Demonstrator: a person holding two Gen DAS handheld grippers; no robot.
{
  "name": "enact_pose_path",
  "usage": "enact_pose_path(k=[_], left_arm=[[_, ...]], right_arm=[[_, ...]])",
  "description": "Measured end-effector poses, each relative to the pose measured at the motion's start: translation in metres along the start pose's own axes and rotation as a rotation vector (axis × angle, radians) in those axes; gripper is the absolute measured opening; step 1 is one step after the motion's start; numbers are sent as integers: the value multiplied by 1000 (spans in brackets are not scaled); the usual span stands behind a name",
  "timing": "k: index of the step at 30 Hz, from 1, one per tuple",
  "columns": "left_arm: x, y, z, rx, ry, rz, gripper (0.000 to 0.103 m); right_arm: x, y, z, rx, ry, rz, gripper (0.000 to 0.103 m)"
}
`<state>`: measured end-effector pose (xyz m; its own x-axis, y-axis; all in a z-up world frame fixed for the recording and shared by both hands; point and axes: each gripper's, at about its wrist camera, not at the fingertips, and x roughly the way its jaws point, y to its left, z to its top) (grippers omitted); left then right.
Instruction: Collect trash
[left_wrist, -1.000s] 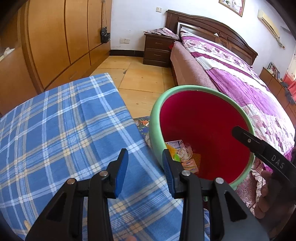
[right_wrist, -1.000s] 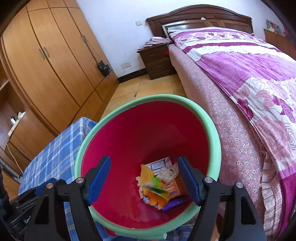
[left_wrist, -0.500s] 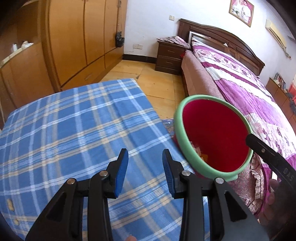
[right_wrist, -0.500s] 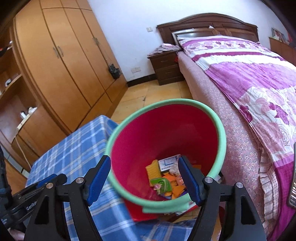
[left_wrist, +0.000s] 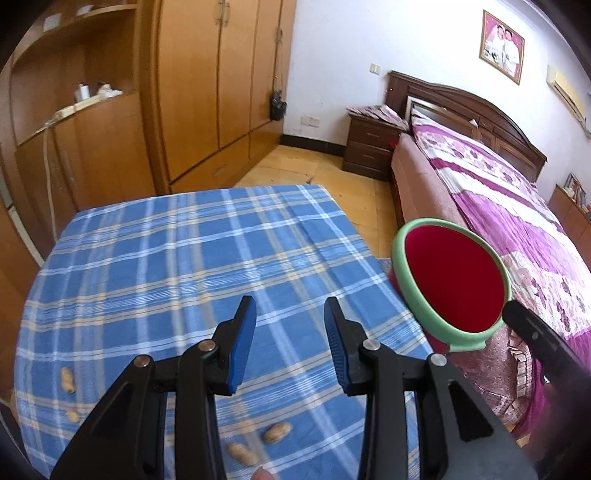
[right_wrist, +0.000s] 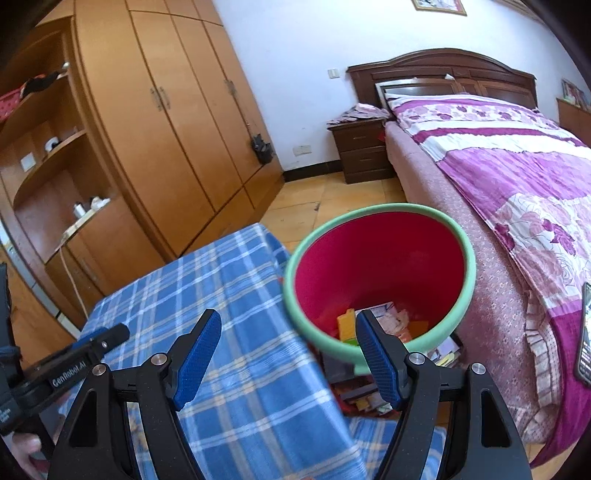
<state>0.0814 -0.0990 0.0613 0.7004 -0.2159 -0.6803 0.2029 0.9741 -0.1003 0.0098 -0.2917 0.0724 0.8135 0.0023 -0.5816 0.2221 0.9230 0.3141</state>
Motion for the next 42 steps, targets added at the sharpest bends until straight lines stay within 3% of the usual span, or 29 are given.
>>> enact_pose_path(k=[19, 29, 42], left_arm=[[-27, 48, -57, -9, -91, 164, 38], [-29, 58, -83, -34, -99, 177, 38], [-30, 62, -87, -50, -97, 176, 38]], right_arm=[[-2, 60, -66, -179, -57, 41, 76], [-11, 68, -88, -194, -84, 61, 76], [-16, 67, -89, -183, -97, 43, 76]])
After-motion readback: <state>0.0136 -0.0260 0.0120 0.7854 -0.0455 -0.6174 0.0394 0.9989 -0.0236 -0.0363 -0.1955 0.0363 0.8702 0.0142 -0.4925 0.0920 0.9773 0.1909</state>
